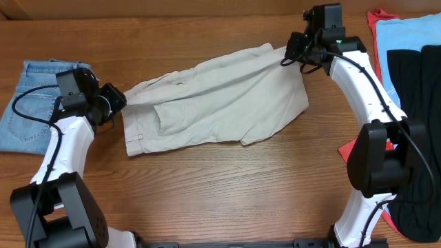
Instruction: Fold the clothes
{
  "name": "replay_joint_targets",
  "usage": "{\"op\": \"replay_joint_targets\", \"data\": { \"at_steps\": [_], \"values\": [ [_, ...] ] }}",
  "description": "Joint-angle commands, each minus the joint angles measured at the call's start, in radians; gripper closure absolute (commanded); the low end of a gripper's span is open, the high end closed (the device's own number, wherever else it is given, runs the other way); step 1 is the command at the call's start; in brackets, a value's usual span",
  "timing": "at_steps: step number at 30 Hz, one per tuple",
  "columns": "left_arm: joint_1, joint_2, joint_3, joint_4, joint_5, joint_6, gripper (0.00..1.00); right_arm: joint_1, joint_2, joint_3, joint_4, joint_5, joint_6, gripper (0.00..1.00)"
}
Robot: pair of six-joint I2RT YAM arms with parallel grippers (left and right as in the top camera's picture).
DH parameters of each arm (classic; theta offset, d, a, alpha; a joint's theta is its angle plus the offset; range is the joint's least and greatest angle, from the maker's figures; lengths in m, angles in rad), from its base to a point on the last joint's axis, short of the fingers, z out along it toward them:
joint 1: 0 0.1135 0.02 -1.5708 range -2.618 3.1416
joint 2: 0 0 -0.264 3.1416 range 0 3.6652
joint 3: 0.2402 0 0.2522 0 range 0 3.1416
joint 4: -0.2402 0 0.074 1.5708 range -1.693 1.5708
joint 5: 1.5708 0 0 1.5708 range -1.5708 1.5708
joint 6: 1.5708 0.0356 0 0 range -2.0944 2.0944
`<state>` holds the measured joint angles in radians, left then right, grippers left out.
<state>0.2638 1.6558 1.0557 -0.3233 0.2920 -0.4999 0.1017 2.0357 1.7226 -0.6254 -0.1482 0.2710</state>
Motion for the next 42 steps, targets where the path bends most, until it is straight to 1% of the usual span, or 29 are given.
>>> {"op": "replay_joint_targets", "data": {
  "at_steps": [1,3,4,5,6,8,9,10,12,14,19,20,23,25,27,30,32,34,35,36,39,42],
  "values": [
    [-0.015,0.012,0.019,0.011,-0.065,-0.031,0.79,-0.006,0.008,0.035,0.034,0.042,-0.005,0.96],
    [-0.018,0.012,0.019,0.01,-0.091,-0.033,0.78,-0.002,0.015,0.035,0.056,0.042,-0.006,0.95],
    [-0.018,0.012,0.019,0.009,-0.097,-0.033,0.77,0.0,0.019,0.035,0.069,0.042,-0.006,0.87],
    [-0.018,0.012,0.019,0.007,-0.104,-0.033,0.75,0.002,0.022,0.035,0.08,0.042,-0.006,0.75],
    [-0.018,0.012,0.019,0.004,-0.114,-0.041,0.73,0.004,0.027,0.035,0.088,0.042,-0.006,0.69],
    [-0.018,0.012,0.019,-0.012,-0.144,-0.074,0.7,0.004,0.031,0.035,0.093,0.042,-0.006,0.64],
    [-0.017,0.012,0.019,-0.021,-0.159,-0.093,0.7,0.004,0.033,0.035,0.092,0.042,-0.006,0.59],
    [-0.017,0.012,0.019,-0.028,-0.174,-0.112,0.7,0.004,0.033,0.035,0.09,0.042,-0.006,0.57],
    [-0.017,0.012,0.019,-0.032,-0.183,-0.138,0.7,0.004,0.033,0.035,0.085,0.042,-0.006,0.56],
    [-0.017,0.012,0.02,-0.03,-0.19,-0.156,0.67,0.004,0.033,0.035,0.071,0.042,-0.006,0.56],
    [-0.017,0.012,0.021,-0.012,-0.195,-0.158,0.66,0.004,0.033,0.035,-0.008,0.051,-0.01,0.56],
    [-0.017,0.012,0.022,-0.013,-0.186,-0.158,0.67,0.004,0.033,0.035,-0.03,0.069,-0.01,0.56],
    [-0.023,0.011,0.023,-0.013,-0.097,-0.109,0.85,0.003,0.033,0.035,-0.102,0.119,-0.009,0.57],
    [-0.037,0.011,0.023,-0.023,-0.028,-0.06,0.91,-0.003,0.033,0.035,-0.17,0.124,-0.009,0.57],
    [-0.064,0.011,0.023,-0.06,0.005,-0.003,0.93,-0.013,0.033,0.035,-0.249,0.126,0.015,0.56],
    [-0.114,0.011,0.022,-0.138,-0.016,0.091,0.92,-0.031,0.033,0.034,-0.361,0.125,0.058,0.52],
    [-0.149,0.012,0.02,-0.193,-0.061,0.107,0.89,-0.042,0.033,0.031,-0.44,0.125,0.091,0.49],
    [-0.18,0.013,0.013,-0.226,-0.101,0.136,0.87,-0.052,0.033,0.02,-0.497,0.124,0.097,0.42],
    [-0.192,0.013,0.009,-0.235,-0.118,0.139,0.86,-0.055,0.033,0.011,-0.51,0.124,0.096,0.38],
    [-0.201,0.013,0.007,-0.242,-0.133,0.14,0.85,-0.058,0.033,0.0,-0.515,0.123,0.096,0.36],
    [-0.221,0.018,0.005,-0.248,-0.145,0.138,0.83,-0.058,0.035,-0.046,-0.513,0.106,0.095,0.34],
    [-0.228,0.026,0.005,-0.246,-0.146,0.138,0.82,-0.057,0.035,-0.1,-0.477,0.078,0.093,0.35]
  ]
}}
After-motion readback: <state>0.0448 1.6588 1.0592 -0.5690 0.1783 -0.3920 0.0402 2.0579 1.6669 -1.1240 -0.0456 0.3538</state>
